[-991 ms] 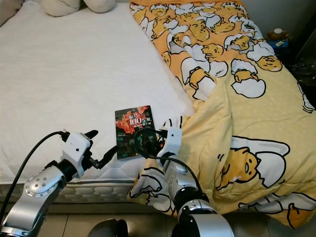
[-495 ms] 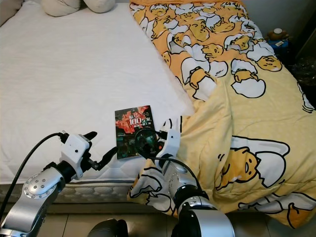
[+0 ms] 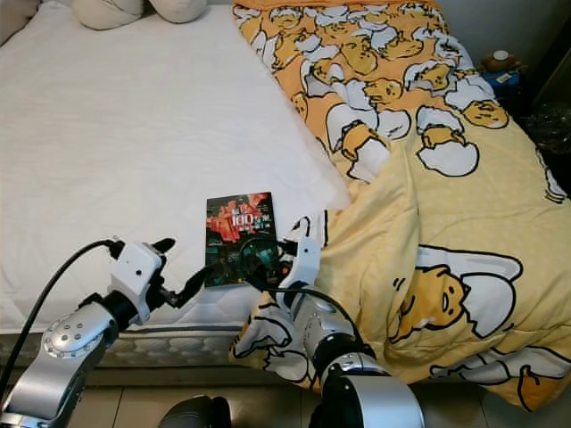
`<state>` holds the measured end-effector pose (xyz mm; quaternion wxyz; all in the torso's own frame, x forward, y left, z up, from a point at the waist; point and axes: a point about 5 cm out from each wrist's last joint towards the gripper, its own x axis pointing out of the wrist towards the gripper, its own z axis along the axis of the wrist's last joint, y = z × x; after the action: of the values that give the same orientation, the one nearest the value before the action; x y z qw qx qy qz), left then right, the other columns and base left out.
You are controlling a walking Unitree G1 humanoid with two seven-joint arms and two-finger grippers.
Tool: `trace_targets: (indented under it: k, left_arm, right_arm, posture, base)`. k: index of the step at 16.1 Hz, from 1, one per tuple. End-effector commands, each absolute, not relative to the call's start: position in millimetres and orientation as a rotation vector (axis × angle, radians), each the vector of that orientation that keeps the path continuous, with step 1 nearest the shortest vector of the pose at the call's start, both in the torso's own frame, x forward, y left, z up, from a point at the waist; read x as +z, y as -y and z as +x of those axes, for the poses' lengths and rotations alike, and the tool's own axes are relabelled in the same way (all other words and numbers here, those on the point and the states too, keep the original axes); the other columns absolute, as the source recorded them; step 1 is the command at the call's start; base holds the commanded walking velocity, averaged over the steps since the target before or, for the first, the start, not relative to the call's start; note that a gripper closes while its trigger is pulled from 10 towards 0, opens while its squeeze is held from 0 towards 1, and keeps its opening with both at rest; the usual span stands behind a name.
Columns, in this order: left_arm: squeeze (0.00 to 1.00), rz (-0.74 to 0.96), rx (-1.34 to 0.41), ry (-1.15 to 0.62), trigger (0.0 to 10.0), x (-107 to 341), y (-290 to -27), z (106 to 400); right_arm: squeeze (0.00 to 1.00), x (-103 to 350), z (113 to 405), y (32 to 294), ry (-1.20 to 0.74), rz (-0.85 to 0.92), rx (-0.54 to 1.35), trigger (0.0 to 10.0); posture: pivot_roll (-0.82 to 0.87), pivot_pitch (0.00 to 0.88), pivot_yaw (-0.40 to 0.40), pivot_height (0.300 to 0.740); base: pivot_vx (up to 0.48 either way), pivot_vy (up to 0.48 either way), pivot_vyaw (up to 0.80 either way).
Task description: Clean up the room
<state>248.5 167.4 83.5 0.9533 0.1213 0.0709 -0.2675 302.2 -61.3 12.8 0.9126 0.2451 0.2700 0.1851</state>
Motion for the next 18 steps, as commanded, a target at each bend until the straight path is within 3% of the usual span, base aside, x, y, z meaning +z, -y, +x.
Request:
trace_targets:
  k: [1,13,18]
  left_arm:
    - [0.0,0.254,-0.538,-0.143,10.0,86,-168,247]
    - [0.0,0.24,-0.52,-0.198,10.0,79,-167,249]
    - [0.0,0.238,-0.516,-0.201,10.0,78,-166,250]
  right_arm:
    - [0.0,17,295,25,-0.588,0.525,0.465,0.0]
    - [0.0,23,295,14,-0.552,0.661,0.475,0.0]
    - [0.0,73,324,11,-0.296,0.719,0.531,0.0]
  posture:
    - [0.22,0.115,0.051,0.74]
    - [0.22,0.123,0.051,0.74]
    - [0.21,0.121,0.05,0.74]
  base:
    - [0.0,0.0,0.0]
    - [0.0,0.0,0.0]
    - [0.0,0.0,0.0]
